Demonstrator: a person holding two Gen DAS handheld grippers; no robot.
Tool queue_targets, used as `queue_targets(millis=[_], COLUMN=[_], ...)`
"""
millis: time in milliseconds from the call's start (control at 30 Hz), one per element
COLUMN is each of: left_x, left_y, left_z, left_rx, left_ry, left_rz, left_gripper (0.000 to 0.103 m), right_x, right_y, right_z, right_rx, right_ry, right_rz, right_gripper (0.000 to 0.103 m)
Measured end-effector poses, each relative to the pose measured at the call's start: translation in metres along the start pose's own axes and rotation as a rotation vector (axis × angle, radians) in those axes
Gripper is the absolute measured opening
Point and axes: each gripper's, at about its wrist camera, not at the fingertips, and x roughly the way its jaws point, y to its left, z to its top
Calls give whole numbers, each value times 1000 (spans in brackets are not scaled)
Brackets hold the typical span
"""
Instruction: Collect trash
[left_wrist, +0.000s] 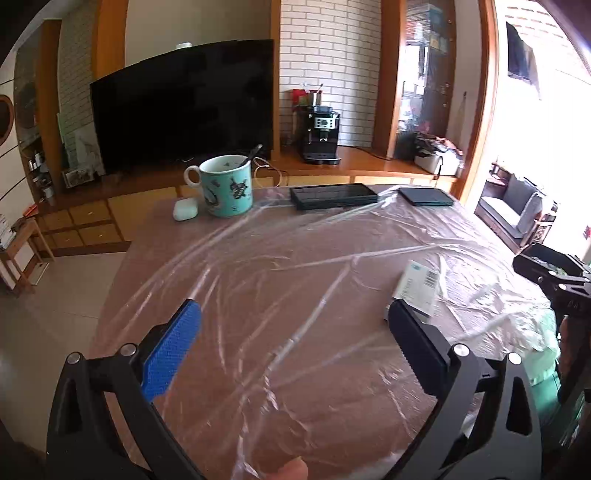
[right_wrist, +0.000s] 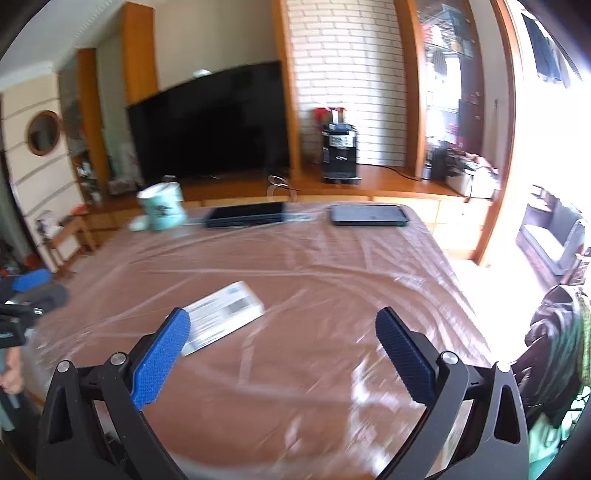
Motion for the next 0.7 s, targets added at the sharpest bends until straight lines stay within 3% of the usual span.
queue_targets(millis=[267, 467, 567, 700], left_x=[106, 143, 152, 157], left_y=[60, 76, 75, 74], left_z=[23, 28, 30, 32], left_rx=[-138, -120, -93, -104], left_ry=[143, 207, 233, 250], left_rz=[70, 91, 100, 96], left_gripper=[101, 101, 101, 101], right_x=[111, 142, 147, 155], right_y=[-61, -84, -87, -93], right_z=[29, 31, 34, 33], right_rx=[73, 106, 88, 108], right_ry=[142, 199, 223, 260], right_rz=[-133, -142, -195, -177], right_gripper=[99, 99, 99, 99])
